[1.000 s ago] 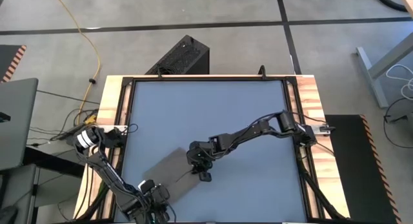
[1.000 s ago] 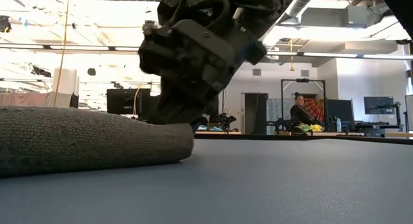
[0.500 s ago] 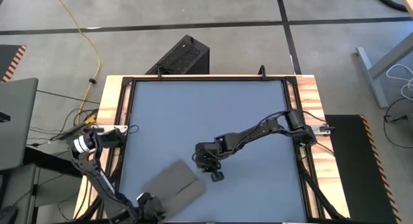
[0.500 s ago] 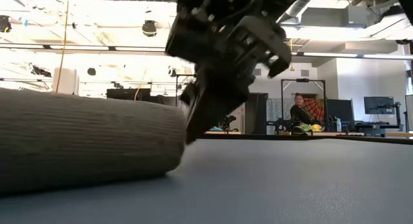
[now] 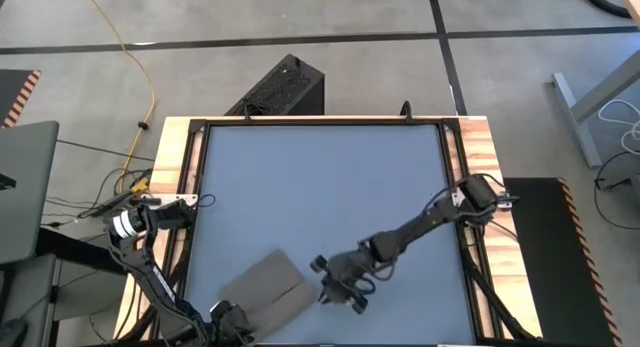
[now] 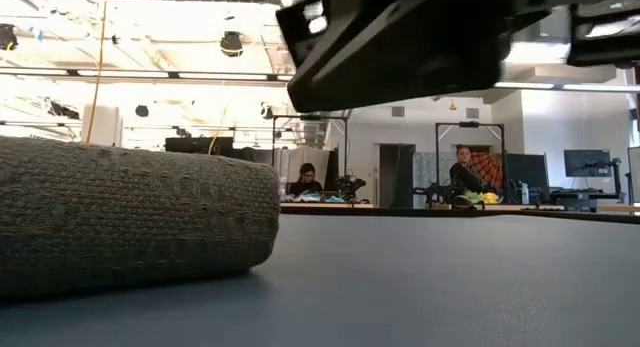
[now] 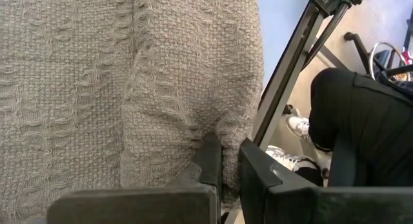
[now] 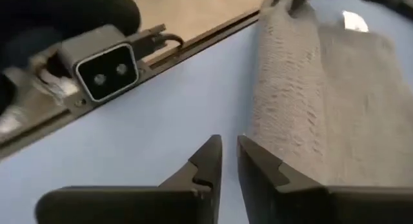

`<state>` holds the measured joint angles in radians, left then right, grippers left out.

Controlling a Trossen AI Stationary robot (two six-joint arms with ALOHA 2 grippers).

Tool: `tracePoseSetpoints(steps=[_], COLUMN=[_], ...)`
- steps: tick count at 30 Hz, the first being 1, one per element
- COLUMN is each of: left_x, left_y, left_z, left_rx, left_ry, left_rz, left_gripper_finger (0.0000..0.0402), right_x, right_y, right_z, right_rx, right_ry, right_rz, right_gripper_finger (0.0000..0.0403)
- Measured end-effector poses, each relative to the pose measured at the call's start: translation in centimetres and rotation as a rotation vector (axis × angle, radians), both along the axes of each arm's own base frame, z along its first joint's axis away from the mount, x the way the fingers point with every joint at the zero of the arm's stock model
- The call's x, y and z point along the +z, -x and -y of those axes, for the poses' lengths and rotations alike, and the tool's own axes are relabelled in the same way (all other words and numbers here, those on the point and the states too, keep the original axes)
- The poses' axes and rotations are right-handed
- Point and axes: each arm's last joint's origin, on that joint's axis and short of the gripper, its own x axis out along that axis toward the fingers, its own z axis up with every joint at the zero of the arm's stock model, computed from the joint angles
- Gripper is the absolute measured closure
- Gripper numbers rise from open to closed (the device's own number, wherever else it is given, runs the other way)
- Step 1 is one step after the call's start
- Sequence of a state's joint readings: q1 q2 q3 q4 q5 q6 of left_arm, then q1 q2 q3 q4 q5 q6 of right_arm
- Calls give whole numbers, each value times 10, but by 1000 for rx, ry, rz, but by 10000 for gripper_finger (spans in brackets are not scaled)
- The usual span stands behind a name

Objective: Roll towel into tight, uniform cylinder
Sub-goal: Roll the gray towel

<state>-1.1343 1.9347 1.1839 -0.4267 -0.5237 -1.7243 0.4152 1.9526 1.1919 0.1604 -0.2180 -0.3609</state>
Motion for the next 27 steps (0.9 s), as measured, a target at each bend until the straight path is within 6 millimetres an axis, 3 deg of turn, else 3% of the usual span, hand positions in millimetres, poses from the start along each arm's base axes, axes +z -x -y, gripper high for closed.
tracePoseSetpoints(steps=[6, 14, 19, 27], left_x=[0, 1, 2, 4], left_y=[0, -1, -2, -3], left_z=[0, 1, 3, 5], left_rx=[10, 22, 22, 1], left_ry=[7, 32, 46, 55], left_rz=[1, 11, 19, 37], left_gripper_finger=[393, 393, 393, 393], right_x=[2, -27, -37, -37], right_y=[5, -2, -7, -12], right_z=[-13, -20, -22, -14], right_rx=[-65, -29, -79, -112], right_ry=[90, 162, 211, 214], right_rz=[63, 108, 163, 174], right_gripper_finger=[266, 156, 148, 148])
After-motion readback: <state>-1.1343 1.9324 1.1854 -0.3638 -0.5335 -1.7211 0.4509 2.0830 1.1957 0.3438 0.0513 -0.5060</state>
